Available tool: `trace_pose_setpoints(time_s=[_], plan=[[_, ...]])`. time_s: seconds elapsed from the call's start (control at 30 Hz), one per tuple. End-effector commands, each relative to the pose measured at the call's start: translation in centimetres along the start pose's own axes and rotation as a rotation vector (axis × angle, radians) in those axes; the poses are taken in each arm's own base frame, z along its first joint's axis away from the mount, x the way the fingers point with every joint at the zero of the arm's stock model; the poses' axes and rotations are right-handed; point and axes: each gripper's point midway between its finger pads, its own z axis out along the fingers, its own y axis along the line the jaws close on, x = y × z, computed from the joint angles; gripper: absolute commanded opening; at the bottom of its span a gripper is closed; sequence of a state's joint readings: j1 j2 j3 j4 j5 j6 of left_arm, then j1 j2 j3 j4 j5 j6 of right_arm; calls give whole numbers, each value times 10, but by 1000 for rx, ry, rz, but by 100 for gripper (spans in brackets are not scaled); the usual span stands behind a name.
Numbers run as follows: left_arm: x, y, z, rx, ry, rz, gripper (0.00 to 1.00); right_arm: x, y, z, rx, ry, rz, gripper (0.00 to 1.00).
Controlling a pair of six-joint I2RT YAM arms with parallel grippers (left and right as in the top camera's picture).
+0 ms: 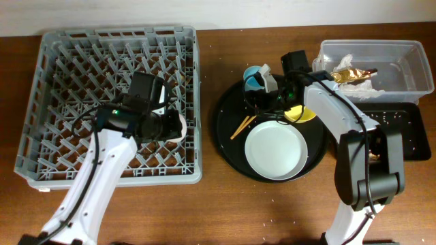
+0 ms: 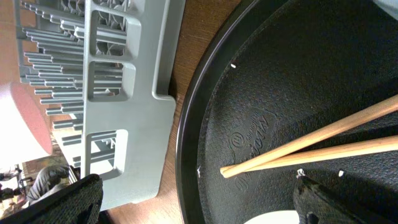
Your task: Sort waste into correct bins and load items into the dishwasher rack
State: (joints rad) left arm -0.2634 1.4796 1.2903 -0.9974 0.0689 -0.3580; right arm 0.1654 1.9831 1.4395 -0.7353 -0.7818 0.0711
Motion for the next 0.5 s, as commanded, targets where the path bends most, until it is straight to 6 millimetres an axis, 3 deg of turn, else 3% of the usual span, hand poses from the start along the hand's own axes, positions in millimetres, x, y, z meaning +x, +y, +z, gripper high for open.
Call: trace_pose_setpoints(time_s=[0.0,0.07,0.17,0.2,0.3,0.37,0.4,0.47], plan=[[9,0,32,-16,109,10,17,2,-2,3,11,11,-7,98],[18,3,56,-34,188,4,17,3,-2,3,11,12,-7,99],[21,7,80,-57,232,1,61,-9,-2,-3,12,-25,4,77],[19,8,81,-65,221,3,66,-19,-6,-11,46,-55,38,71],[5,5,81,-51,170,7,98,-57,-22,-52,269,-168,101,73],[-17,-3,68,-39,111,12,99,-81,-29,-75,388,-269,154,77],[-33,-10,53,-22,67,15,99,-89,-42,-84,476,-335,202,81],[-73,-27,7,20,-72,58,99,-100,-57,-86,587,-399,211,83]])
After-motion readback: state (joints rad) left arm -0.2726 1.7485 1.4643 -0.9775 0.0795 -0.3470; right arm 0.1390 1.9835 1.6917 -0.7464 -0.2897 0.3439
